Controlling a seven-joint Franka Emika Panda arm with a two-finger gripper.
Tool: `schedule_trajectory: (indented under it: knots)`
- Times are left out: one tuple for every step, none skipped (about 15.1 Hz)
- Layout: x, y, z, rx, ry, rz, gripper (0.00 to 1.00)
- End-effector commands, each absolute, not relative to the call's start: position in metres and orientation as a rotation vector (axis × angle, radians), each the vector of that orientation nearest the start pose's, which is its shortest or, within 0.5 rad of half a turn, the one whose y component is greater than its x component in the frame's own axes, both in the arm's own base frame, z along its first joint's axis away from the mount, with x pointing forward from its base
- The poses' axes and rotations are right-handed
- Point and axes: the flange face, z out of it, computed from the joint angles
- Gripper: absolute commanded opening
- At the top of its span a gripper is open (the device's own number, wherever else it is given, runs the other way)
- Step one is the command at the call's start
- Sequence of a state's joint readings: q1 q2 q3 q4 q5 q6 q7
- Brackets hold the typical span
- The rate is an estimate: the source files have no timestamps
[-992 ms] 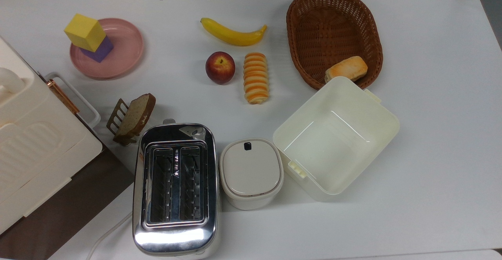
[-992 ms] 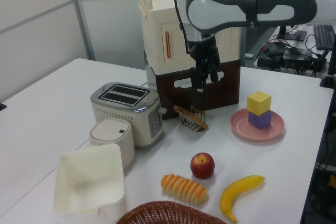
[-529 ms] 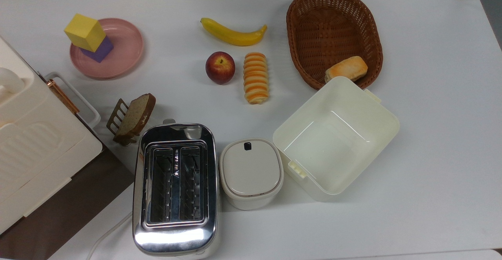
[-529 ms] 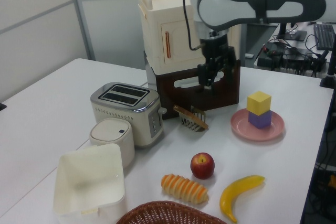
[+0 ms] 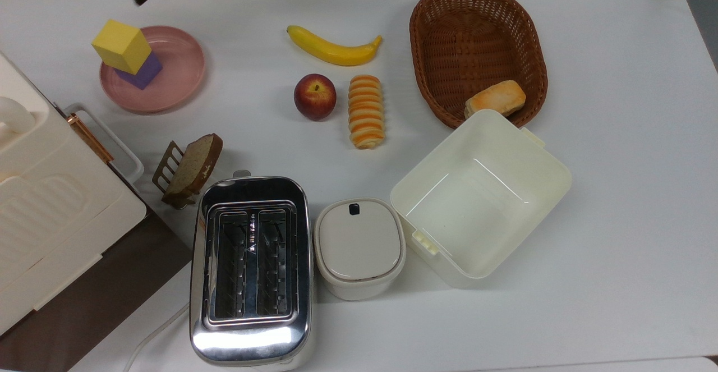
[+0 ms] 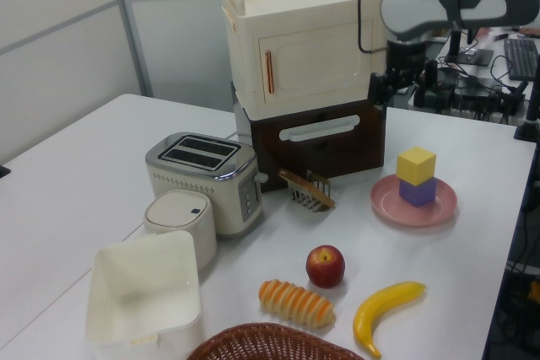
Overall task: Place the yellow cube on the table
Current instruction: 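Lower the open gripper over the yellow cube atop the purple cube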
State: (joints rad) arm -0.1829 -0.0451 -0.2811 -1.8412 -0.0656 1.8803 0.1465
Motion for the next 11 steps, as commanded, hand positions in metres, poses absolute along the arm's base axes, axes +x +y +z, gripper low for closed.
schedule_trajectory:
  knots:
    - [0.492,-0.258,0.506,-3.115,0.914,-0.232,1.0]
    - [0.492,-0.264,0.496,-3.124,0.903,-0.247,1.0]
    - [0.49,-0.267,0.49,-3.133,0.886,-0.25,1.0]
    - [0.486,-0.275,0.487,-3.139,0.876,-0.241,1.0]
    - [0.482,-0.282,0.487,-3.144,0.867,-0.24,1.0]
    - [0.479,-0.288,0.487,-3.146,0.865,-0.242,1.0]
    - [0.477,-0.291,0.486,-3.15,0.855,-0.238,1.0]
    - [0.476,-0.293,0.487,-3.151,0.853,-0.239,1.0]
    - [0.474,-0.297,0.486,-3.152,0.856,-0.235,1.0]
    - [0.471,-0.3,0.482,-3.162,0.822,-0.217,1.0]
    - [0.471,-0.3,0.477,-3.19,0.719,-0.193,1.0]
